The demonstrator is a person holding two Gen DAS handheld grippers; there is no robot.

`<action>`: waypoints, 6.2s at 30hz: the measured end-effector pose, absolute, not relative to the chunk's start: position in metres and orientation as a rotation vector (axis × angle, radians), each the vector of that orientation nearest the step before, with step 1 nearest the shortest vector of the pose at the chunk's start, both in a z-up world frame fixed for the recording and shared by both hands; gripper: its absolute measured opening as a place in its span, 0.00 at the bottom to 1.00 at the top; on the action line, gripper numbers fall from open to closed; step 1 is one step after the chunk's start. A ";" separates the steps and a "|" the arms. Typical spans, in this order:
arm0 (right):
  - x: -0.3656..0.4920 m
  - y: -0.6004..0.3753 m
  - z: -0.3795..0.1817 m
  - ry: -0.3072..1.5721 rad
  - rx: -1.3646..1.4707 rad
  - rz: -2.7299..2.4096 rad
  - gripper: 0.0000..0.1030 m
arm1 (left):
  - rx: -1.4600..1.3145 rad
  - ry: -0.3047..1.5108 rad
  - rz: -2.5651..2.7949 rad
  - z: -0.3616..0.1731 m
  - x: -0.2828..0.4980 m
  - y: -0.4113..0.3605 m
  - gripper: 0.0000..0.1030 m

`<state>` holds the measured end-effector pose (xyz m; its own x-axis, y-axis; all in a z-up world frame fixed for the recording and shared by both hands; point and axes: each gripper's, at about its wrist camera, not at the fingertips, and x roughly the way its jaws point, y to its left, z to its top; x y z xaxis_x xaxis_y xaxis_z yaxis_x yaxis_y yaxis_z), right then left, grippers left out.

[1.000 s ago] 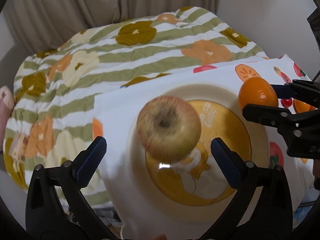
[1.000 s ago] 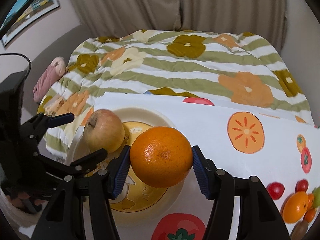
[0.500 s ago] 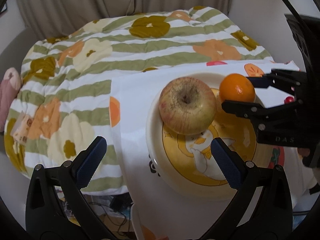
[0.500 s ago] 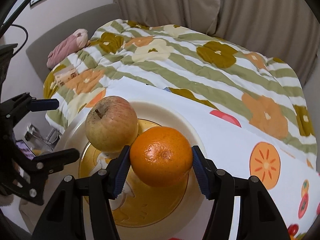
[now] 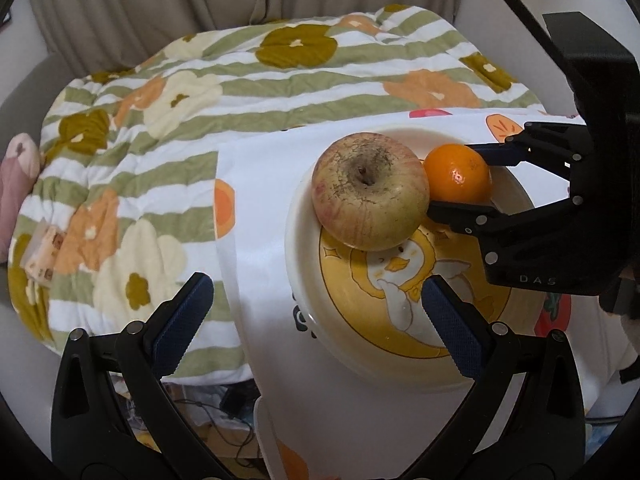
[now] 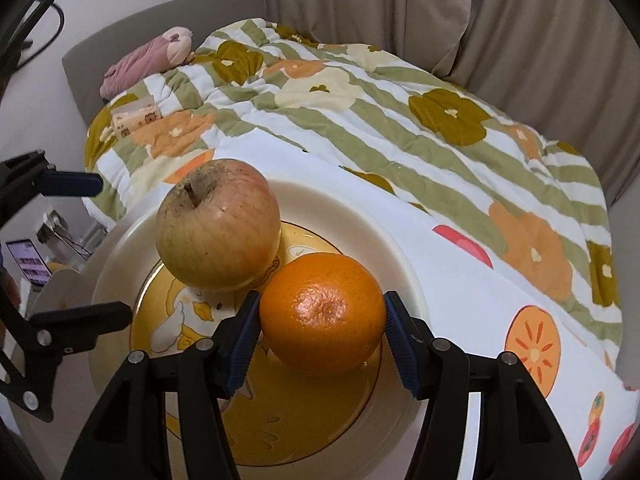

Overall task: Organize fruits
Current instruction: 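Lower the apple and orange into the bowl and open both tools, then move both tools back toward the remaining fruit, then grasp the green apple with the left tool while the right tool grasps the kiwi, then carry the green apple and kiwi with both tools to the bowl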

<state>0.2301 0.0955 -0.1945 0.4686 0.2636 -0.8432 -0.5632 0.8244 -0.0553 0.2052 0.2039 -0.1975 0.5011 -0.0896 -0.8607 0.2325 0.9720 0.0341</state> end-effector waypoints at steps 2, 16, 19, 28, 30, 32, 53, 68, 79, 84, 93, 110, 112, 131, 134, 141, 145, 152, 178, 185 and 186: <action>0.228 0.099 -0.194 0.944 -0.384 0.515 0.55 | 0.151 1.031 -0.194 -0.198 0.204 0.205 1.00; 0.208 0.089 -0.170 0.878 -0.295 0.526 1.00 | 0.153 1.021 -0.150 -0.183 0.186 0.217 1.00; 0.202 0.085 -0.158 0.885 -0.267 0.503 1.00 | 0.160 1.010 -0.148 -0.176 0.180 0.215 1.00; 0.168 0.049 -0.105 0.869 -0.147 0.449 1.00 | 0.165 0.951 -0.107 -0.134 0.154 0.193 1.00; 0.159 0.036 -0.094 0.875 -0.110 0.443 1.00 | 0.149 0.944 -0.095 -0.123 0.145 0.185 1.00; 0.150 0.023 -0.085 0.886 -0.076 0.431 1.00 | 0.128 0.929 -0.097 -0.113 0.134 0.174 1.00; 0.044 -0.172 -0.073 0.890 -0.046 0.249 1.00 | 0.099 0.885 -0.164 -0.092 0.065 -0.017 1.00; 0.018 -0.272 -0.133 0.954 0.030 0.147 1.00 | 0.162 0.981 -0.298 -0.164 0.057 -0.129 1.00; 0.026 -0.287 -0.164 0.971 0.049 0.159 0.99 | 0.225 1.005 -0.430 -0.206 0.048 -0.184 0.99; 0.032 -0.289 -0.176 0.987 0.058 0.170 0.91 | 0.276 1.011 -0.469 -0.220 0.044 -0.205 0.93; 0.037 -0.290 -0.192 1.025 0.076 0.198 0.85 | 0.269 1.073 -0.471 -0.238 0.053 -0.214 0.67; 0.045 -0.276 -0.205 1.061 0.063 0.257 0.72 | 0.257 1.084 -0.442 -0.237 0.051 -0.198 0.59; 0.046 -0.273 -0.207 1.069 0.055 0.259 0.70 | 0.256 1.085 -0.431 -0.237 0.052 -0.195 0.59; 0.058 -0.251 -0.214 1.113 -0.067 0.221 0.47 | 0.223 1.090 -0.350 -0.235 0.054 -0.163 0.59; 0.057 -0.251 -0.213 1.108 -0.057 0.213 0.45 | 0.211 1.095 -0.333 -0.234 0.055 -0.156 0.59; 0.055 -0.248 -0.204 1.089 -0.023 0.227 0.44 | 0.188 1.078 -0.309 -0.222 0.056 -0.139 0.59; 0.052 -0.239 -0.190 1.066 -0.025 0.240 0.44 | 0.164 1.062 -0.291 -0.209 0.056 -0.125 0.59; 0.054 -0.214 -0.154 1.011 -0.028 0.274 0.44 | 0.144 1.001 -0.262 -0.172 0.059 -0.094 0.59; 0.115 -0.020 -0.105 0.929 0.015 0.387 0.44 | 0.133 0.901 -0.158 -0.119 0.125 0.125 0.59; 0.132 0.020 -0.119 0.955 0.044 0.357 0.44 | 0.160 0.935 -0.198 -0.146 0.149 0.163 0.59; 0.134 0.024 -0.122 0.959 0.048 0.353 0.44 | 0.167 0.940 -0.206 -0.151 0.153 0.166 0.59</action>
<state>0.1342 0.0243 -0.1219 0.5219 0.3158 -0.7924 -0.2736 0.9418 0.1951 0.1526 0.1662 -0.1514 0.5726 -0.1023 -0.8134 0.2473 0.9675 0.0524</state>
